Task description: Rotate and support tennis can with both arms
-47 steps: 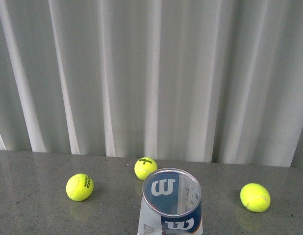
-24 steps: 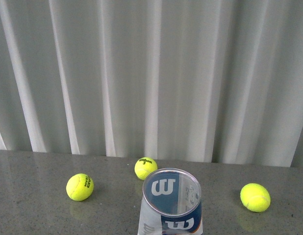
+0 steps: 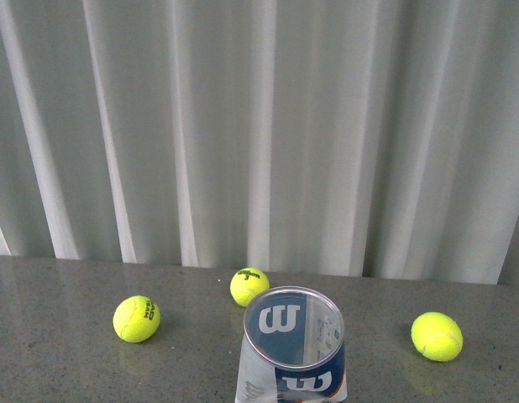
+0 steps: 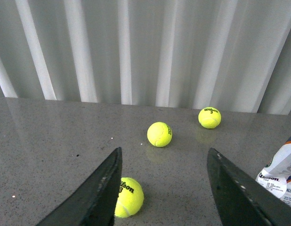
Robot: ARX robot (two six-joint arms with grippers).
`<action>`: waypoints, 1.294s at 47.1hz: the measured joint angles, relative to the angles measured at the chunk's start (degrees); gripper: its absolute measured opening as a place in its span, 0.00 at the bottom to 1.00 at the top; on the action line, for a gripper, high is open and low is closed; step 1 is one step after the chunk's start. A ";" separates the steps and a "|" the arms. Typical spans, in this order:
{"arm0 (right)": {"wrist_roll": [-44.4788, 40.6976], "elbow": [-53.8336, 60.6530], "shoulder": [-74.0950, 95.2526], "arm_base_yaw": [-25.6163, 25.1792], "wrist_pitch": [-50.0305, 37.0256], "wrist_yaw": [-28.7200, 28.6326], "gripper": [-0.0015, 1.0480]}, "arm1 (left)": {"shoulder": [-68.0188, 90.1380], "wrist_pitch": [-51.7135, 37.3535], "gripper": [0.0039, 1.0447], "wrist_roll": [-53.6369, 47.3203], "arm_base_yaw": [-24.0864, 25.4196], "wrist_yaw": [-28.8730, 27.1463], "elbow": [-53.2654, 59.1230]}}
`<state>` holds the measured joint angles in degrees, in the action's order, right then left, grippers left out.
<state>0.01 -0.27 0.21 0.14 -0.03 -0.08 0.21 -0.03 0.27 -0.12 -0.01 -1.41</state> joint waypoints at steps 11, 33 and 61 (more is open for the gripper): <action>0.00 0.00 0.00 -0.02 0.00 0.00 0.93 | 0.00 0.00 0.91 -0.02 0.00 0.00 0.00; 0.00 0.00 0.00 -0.02 0.00 0.00 0.93 | 0.00 0.00 0.94 -0.04 0.00 0.00 0.00; 0.00 0.00 0.00 0.00 0.00 0.00 0.93 | 0.00 0.00 0.94 -0.04 0.00 0.00 0.00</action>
<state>0.01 -0.27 0.21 0.14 -0.03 -0.08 0.21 -0.03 0.23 -0.12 -0.01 -1.41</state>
